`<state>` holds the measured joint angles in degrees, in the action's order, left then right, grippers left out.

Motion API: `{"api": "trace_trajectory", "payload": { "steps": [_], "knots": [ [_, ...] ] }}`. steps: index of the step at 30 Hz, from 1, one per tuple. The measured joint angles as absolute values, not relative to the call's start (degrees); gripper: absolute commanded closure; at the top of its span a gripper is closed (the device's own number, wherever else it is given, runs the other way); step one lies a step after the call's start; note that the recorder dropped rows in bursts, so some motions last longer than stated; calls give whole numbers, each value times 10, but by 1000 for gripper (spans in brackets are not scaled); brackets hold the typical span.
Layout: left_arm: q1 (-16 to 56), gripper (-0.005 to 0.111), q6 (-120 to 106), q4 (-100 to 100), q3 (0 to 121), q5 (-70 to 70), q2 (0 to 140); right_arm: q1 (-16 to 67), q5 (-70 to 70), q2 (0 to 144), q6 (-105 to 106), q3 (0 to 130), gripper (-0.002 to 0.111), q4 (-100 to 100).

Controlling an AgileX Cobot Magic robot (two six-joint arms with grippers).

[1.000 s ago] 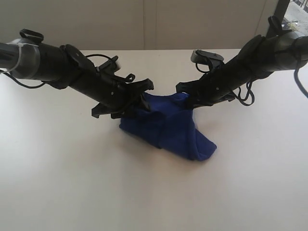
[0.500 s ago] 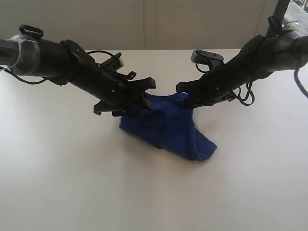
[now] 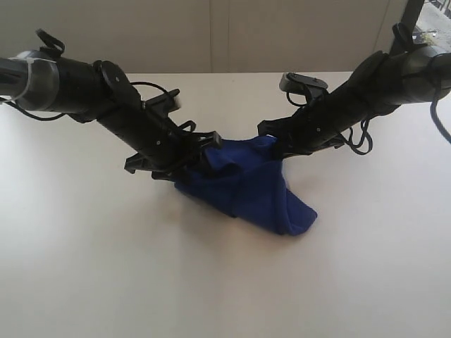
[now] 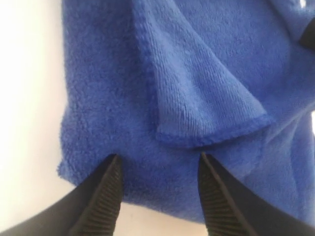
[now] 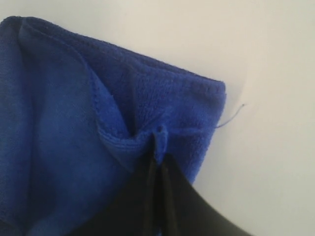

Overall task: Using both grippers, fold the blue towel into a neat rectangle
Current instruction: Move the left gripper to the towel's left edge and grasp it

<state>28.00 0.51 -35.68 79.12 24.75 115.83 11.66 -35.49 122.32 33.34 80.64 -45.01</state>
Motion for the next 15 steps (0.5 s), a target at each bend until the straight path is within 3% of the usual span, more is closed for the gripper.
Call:
{"api": "trace_trajectory", "payload": {
  "steps": [15],
  "knots": [
    [280,54,27,-432,793,202,1174,117,-354,1223,333,806,108,-450]
  ]
}}
